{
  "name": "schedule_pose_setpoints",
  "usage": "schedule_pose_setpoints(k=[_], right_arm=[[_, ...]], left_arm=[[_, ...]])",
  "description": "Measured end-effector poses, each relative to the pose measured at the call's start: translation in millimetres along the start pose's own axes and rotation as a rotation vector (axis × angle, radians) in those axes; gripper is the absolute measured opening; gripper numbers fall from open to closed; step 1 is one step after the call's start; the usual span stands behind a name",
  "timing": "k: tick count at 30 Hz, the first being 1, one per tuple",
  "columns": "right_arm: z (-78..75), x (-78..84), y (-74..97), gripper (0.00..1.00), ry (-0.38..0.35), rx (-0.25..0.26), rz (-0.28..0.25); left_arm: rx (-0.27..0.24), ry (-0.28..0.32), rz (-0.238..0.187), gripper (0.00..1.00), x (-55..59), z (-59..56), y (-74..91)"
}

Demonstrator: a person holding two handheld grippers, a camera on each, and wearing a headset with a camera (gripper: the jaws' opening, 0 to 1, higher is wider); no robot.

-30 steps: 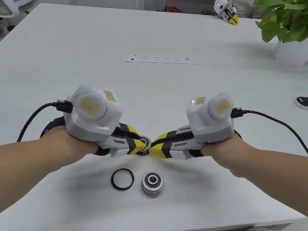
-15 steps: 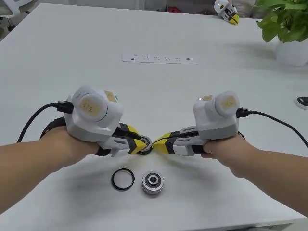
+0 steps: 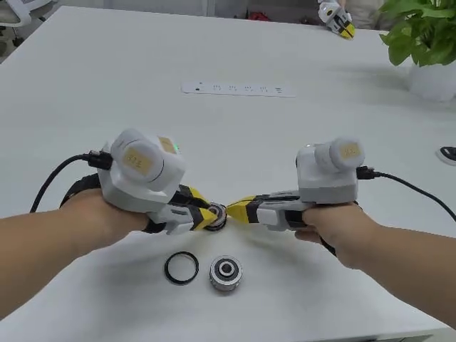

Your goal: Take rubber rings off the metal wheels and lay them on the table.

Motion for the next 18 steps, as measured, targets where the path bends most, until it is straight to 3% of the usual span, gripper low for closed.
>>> schedule_pose_setpoints(k=[18], right_arm=[[6.3,-3.1,-3.6,0.0,-0.002,-0.011,0.002]], left_arm=[[-0.017,-0.005,0.024,0.12,0.1,1.4,-1.5]])
Point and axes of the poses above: the centre of the closed fingertips' face, and the gripper's own axes: y roughly backward along the fingers, z roughly to its left, x roughly out of its underside, the point moved 3 cm from there along y, roughly backward along the fingers, and after that the axes turned 9 degrees about -x, right-handed, at the moved point
